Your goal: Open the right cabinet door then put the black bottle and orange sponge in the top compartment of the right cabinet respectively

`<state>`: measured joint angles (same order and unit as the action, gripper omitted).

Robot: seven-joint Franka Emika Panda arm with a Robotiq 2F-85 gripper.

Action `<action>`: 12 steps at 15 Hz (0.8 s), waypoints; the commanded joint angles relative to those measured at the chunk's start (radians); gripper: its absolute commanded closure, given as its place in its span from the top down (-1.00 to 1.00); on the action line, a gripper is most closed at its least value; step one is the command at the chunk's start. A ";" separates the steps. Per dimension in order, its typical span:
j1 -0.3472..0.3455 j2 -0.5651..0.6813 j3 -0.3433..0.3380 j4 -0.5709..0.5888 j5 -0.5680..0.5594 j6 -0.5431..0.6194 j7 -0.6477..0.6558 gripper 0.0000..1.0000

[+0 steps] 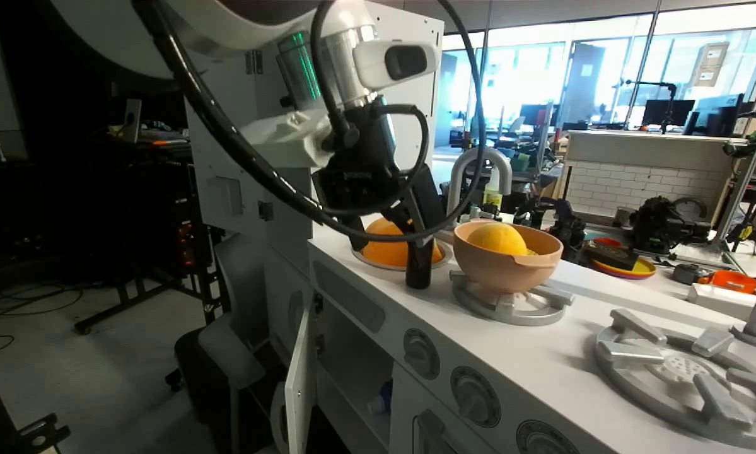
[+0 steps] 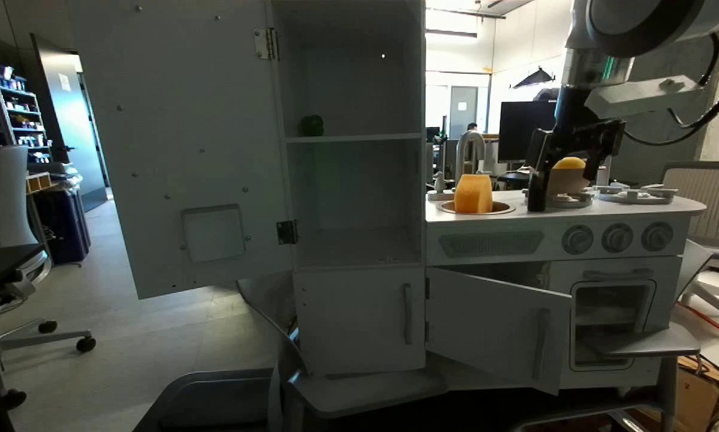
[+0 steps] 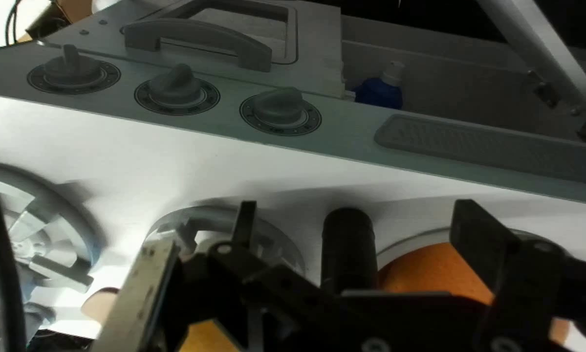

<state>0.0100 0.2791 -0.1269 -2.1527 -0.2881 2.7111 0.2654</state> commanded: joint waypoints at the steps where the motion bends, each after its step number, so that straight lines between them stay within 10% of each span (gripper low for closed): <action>1: -0.002 0.097 -0.012 0.057 0.031 0.079 -0.004 1.00; 12: 0.040 0.194 -0.036 0.131 0.115 0.205 0.002 1.00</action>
<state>0.0233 0.4504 -0.1412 -2.0536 -0.2042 2.8961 0.2756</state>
